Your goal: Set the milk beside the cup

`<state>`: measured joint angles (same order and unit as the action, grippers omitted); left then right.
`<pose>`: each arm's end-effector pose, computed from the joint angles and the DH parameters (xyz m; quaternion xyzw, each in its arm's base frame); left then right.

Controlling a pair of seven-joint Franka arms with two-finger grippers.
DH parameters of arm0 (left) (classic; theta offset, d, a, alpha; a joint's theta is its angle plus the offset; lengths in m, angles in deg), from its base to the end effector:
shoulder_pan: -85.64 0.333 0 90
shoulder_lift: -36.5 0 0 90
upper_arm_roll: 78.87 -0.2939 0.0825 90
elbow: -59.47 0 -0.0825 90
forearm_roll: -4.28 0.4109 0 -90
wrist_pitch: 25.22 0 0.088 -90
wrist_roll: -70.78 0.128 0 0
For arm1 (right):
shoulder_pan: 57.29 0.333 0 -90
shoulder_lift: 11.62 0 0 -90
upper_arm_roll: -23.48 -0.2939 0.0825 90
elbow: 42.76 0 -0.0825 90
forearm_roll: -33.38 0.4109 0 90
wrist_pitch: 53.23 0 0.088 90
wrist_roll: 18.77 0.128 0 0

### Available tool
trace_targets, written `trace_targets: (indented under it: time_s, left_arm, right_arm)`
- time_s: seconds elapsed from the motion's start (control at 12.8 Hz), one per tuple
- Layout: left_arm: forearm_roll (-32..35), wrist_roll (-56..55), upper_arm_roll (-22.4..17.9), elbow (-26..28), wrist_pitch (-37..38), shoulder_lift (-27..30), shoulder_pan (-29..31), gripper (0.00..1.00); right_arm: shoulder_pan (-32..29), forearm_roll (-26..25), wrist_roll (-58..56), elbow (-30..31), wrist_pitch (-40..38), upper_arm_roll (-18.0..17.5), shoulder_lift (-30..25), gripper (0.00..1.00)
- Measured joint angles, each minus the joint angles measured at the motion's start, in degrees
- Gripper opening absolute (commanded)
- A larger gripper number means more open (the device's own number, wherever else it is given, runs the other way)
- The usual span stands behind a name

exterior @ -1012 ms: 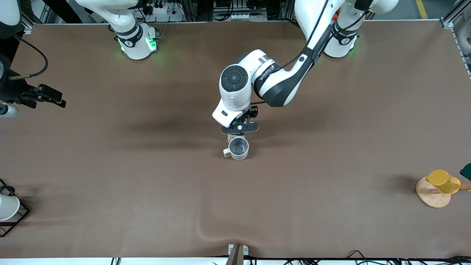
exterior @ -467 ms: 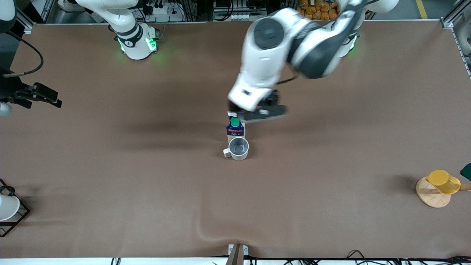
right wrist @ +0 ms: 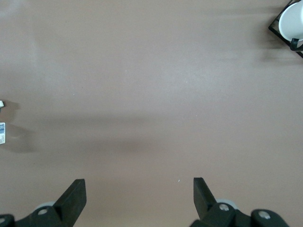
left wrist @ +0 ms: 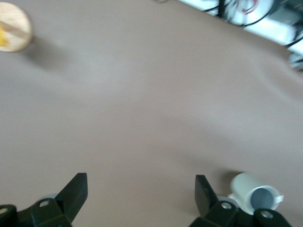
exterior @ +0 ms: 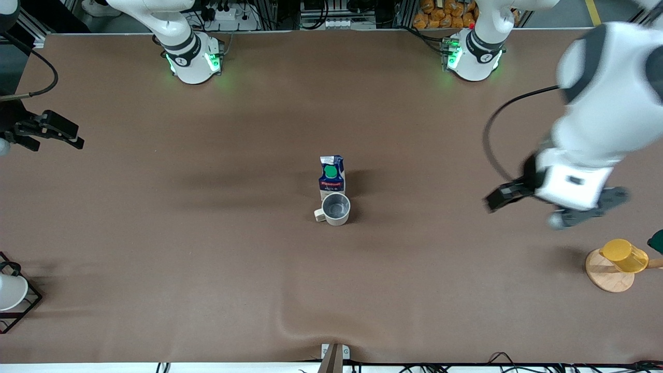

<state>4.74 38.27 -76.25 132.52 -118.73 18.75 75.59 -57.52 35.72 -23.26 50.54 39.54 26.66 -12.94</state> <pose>0.6588 -0.1426 0.5410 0.9846 0.1733 0.0209 0.0118 0.5782 -0.0297 0.5703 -0.9997 -0.0086 -0.0083 0.0205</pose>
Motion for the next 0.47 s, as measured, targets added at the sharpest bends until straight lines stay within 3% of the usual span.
trace_targets:
  time_s: [0.23, 0.47]
  left_arm:
    - [0.00, 9.20, 0.13, 2.37, 5.87, 5.58, 3.12, 1.00]
    - [0.14, 25.27, -0.54, 7.90, 10.06, 13.24, 4.20, 1.00]
  right_arm:
    - [-0.01, 0.00, 0.00, -0.23, 0.00, 0.07, -0.01, 1.00]
    - [-0.01, 0.00, -0.02, -0.37, 0.00, 0.08, 0.00, 1.00]
